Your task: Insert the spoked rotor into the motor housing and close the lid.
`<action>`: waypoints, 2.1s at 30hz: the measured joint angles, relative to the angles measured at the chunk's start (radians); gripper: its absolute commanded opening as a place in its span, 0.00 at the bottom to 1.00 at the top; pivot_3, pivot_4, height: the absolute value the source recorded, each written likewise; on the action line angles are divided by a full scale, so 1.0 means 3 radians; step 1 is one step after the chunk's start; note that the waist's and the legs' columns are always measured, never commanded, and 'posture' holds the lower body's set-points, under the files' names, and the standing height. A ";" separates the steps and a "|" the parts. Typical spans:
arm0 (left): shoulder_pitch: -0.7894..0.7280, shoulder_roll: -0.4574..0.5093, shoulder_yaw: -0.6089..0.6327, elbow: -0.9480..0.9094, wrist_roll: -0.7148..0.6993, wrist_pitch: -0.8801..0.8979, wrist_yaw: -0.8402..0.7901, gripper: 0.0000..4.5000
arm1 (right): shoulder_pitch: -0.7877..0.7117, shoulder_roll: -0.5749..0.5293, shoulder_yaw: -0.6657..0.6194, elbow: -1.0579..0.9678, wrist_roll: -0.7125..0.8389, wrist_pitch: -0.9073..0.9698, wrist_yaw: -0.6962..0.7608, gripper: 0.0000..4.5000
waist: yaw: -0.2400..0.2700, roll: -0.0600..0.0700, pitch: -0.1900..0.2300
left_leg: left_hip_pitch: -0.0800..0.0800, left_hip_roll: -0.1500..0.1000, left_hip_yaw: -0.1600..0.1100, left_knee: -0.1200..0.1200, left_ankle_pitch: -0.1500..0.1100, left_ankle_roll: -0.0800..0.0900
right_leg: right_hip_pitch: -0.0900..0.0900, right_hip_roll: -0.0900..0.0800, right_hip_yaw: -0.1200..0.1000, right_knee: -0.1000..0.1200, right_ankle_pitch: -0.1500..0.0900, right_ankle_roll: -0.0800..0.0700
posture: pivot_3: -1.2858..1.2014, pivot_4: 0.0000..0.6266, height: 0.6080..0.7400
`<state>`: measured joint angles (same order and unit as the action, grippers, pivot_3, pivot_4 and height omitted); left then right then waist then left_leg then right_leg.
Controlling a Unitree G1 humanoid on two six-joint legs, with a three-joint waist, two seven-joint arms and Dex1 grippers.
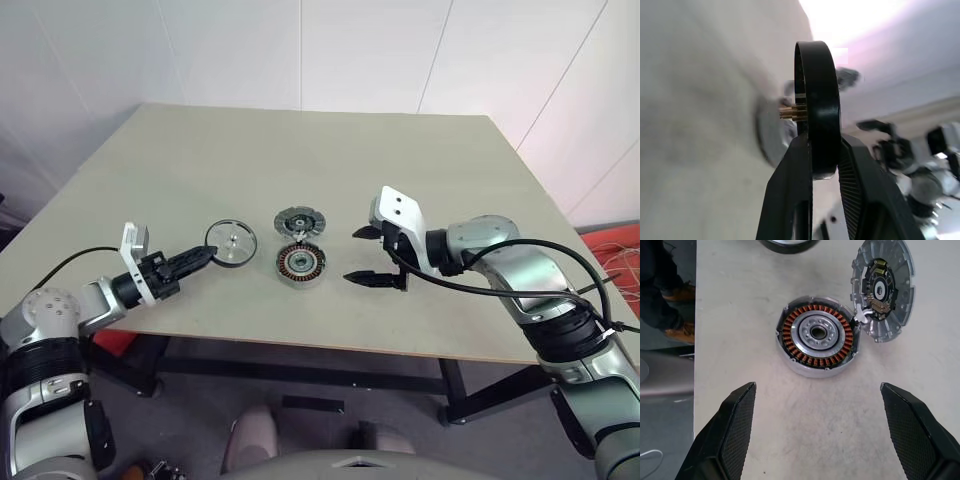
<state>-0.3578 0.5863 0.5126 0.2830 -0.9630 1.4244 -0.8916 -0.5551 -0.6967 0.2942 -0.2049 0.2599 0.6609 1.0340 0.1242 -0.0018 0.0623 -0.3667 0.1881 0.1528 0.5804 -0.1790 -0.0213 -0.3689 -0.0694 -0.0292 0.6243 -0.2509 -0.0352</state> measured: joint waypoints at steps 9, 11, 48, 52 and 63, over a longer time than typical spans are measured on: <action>-0.0269 -0.0682 0.0182 -0.0081 -0.0406 0.0280 0.0543 0.09 | -0.0006 -0.0016 -0.0011 0.0095 -0.0039 -0.0039 0.0028 1.00 | 0.0007 0.0000 0.0000 | -0.0001 -0.0003 -0.0001 0.0001 0.0001 0.0000 | 0.0004 0.0000 0.0000 -0.0002 0.0000 0.0000 | 0.52 0.00 1.00; -0.0360 -0.0819 0.0203 -0.0014 -0.0446 0.0265 0.0674 0.09 | -0.0010 -0.0016 -0.0015 0.0096 -0.0042 -0.0039 0.0029 1.00 | 0.0004 -0.0001 0.0000 | 0.0000 -0.0003 -0.0001 0.0002 0.0001 0.0000 | 0.0004 0.0000 0.0000 -0.0002 0.0000 0.0000 | 0.52 0.00 1.00; -0.0369 -0.1310 0.0101 0.0556 -0.0494 -0.0074 0.1344 0.09 | 0.0005 -0.0023 -0.0026 0.0088 -0.0068 -0.0035 -0.0032 1.00 | -0.0001 0.0000 0.0000 | -0.0002 -0.0003 -0.0001 0.0001 -0.0002 0.0004 | 0.0003 0.0000 0.0000 -0.0007 0.0000 0.0001 | 0.52 0.00 1.00; -0.0367 -0.1288 0.0101 0.0560 -0.0494 -0.0080 0.1344 0.09 | 0.0005 -0.0023 -0.0025 0.0088 -0.0068 -0.0035 -0.0034 1.00 | -0.0001 0.0000 0.0000 | -0.0002 -0.0003 -0.0001 0.0001 -0.0002 0.0004 | 0.0004 0.0000 0.0000 -0.0007 0.0000 0.0001 | 0.52 0.00 1.00; -0.0334 -0.1283 0.0023 0.0559 -0.0411 -0.0177 0.1350 0.09 | 0.0005 -0.0019 -0.0025 0.0088 -0.0069 -0.0036 -0.0035 1.00 | -0.0001 0.0000 0.0000 | -0.0002 -0.0003 -0.0001 0.0001 -0.0001 0.0004 | 0.0004 0.0000 0.0000 -0.0007 0.0000 0.0001 | 0.52 0.00 1.00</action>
<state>-0.4579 0.2015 0.5194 0.4508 -1.0864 1.3711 -0.4867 -0.5536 -0.7023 0.2866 -0.1784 0.2393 0.6501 1.0235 0.1240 -0.0018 0.0623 -0.3673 0.1871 0.1526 0.5808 -0.1794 -0.0201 -0.3678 -0.0693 -0.0291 0.6224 -0.2509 -0.0350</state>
